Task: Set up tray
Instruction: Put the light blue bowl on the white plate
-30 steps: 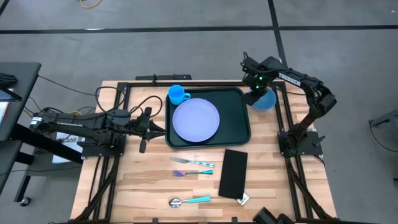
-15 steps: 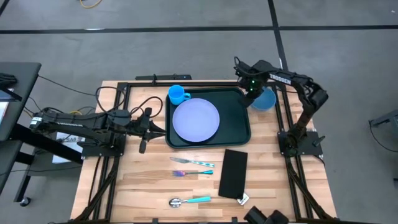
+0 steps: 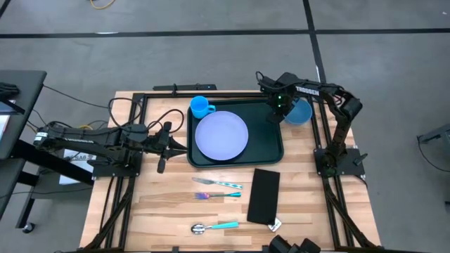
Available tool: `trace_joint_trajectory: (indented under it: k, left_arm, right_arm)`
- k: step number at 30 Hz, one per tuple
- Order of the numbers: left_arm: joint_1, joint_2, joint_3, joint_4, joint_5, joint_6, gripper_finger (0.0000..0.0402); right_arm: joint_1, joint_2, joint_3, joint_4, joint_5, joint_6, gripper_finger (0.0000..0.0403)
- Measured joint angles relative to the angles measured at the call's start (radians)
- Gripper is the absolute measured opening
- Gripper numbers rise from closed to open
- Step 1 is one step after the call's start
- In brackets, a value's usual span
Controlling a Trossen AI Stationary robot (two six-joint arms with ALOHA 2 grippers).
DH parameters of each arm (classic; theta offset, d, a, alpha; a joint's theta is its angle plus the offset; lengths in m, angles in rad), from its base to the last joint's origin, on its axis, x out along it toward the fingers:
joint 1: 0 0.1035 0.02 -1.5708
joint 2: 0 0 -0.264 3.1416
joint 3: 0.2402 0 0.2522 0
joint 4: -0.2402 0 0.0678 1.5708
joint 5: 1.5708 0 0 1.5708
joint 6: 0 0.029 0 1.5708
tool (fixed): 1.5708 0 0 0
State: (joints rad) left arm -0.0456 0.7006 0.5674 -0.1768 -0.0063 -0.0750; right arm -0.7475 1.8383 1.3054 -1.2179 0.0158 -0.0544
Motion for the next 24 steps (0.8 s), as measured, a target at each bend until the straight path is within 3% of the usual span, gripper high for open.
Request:
trace_joint_trajectory:
  k: [11,24]
  left_arm:
    - [0.0,0.0,0.0,0.001,0.0,0.0,0.0036]
    - [0.0,0.0,0.0,0.001,0.0,0.0,0.0036]
  right_arm:
    - [0.008,-0.001,-0.001,0.008,0.041,0.002,0.0156]
    - [0.008,-0.001,-0.001,0.005,0.043,0.002,0.0072]
